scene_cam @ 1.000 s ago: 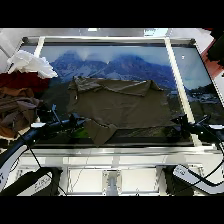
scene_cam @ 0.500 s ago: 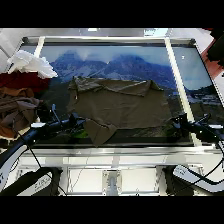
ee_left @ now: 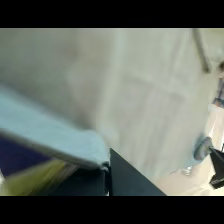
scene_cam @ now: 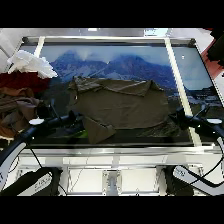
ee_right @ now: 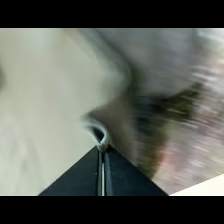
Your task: Fold the shirts.
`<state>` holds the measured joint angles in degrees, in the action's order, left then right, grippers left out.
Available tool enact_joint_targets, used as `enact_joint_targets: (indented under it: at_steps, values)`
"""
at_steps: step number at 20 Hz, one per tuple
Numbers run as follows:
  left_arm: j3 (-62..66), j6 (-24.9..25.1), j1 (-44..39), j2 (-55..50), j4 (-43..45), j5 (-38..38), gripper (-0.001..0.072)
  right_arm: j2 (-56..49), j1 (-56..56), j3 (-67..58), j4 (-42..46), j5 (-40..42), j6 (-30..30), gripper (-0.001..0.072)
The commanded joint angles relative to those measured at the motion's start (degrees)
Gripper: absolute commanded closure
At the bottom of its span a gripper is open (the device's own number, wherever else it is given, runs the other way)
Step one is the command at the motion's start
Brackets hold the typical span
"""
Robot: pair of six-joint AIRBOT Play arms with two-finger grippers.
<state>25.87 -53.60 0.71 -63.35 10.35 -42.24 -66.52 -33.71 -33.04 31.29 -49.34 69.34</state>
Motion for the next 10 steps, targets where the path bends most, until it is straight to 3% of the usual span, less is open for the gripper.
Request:
enact_joint_targets:
  at_steps: [1, 7, 10]
  values:
    - [10.54, 3.08, 0.07, 2.38, 1.03, -1.84, 0.0698, 6.97, -0.13, -9.46, -4.13, -7.02, -4.46, 0.0682]
    - [35.69, -1.88, 5.7, 15.85, 9.79, -7.43, 0.0698, 28.15, -13.38, -31.8, -3.41, -17.97, -3.06, 0.0683]
    - [47.5, -5.33, 9.33, 24.26, 17.86, -7.5, 0.0699, 35.15, -18.8, -42.05, -3.32, -18.4, -1.64, 0.0685]
